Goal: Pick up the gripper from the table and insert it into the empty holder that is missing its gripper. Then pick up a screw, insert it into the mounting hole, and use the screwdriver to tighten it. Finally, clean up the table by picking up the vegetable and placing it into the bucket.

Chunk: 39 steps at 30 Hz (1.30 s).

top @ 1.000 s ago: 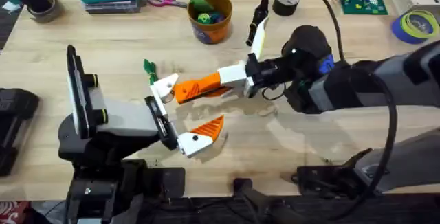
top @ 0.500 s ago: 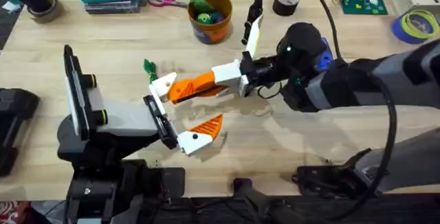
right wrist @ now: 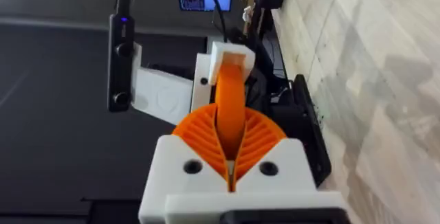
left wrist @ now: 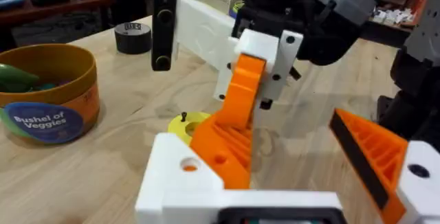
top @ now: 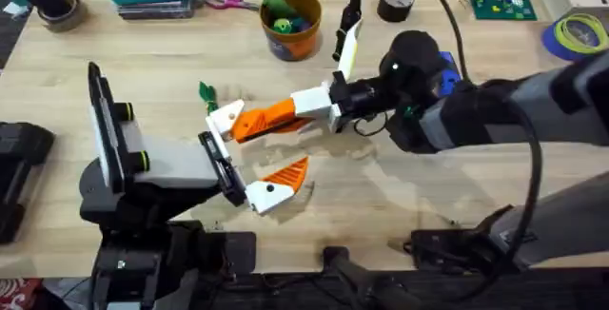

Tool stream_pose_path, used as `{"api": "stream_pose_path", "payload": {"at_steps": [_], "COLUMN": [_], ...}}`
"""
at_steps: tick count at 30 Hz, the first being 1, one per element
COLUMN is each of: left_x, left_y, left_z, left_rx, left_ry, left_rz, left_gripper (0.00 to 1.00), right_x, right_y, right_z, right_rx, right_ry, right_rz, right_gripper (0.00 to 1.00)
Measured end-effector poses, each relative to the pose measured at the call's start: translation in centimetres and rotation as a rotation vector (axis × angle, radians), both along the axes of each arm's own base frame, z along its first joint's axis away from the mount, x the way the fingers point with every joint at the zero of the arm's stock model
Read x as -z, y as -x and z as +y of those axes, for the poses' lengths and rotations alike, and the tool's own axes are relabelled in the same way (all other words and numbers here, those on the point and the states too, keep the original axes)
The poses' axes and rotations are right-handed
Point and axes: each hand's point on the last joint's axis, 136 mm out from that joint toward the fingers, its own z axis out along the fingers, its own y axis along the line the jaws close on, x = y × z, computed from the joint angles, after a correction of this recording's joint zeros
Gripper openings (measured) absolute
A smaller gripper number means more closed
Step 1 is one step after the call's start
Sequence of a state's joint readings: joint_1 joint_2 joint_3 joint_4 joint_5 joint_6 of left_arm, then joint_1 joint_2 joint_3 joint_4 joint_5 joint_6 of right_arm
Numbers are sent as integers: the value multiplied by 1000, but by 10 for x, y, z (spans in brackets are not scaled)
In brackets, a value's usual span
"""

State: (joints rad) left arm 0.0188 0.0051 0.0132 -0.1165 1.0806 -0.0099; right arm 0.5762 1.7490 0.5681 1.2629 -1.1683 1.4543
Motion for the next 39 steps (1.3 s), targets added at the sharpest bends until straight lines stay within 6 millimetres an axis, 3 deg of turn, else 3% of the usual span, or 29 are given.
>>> {"api": "stream_pose_path", "payload": {"at_steps": [11, 39], "left_x": [0, 0], "left_y": [1, 1], "left_z": [0, 0], "left_rx": [4, 3], "left_ry": [3, 1], "left_rz": [5, 2], "left_gripper": [942, 942], "right_x": [2, 0], "right_y": [-13, -14], "right_z": [14, 20], "right_rx": [-37, -135], "right_ry": [0, -15], "right_rz": [-2, -38], "right_gripper": [8, 8]}}
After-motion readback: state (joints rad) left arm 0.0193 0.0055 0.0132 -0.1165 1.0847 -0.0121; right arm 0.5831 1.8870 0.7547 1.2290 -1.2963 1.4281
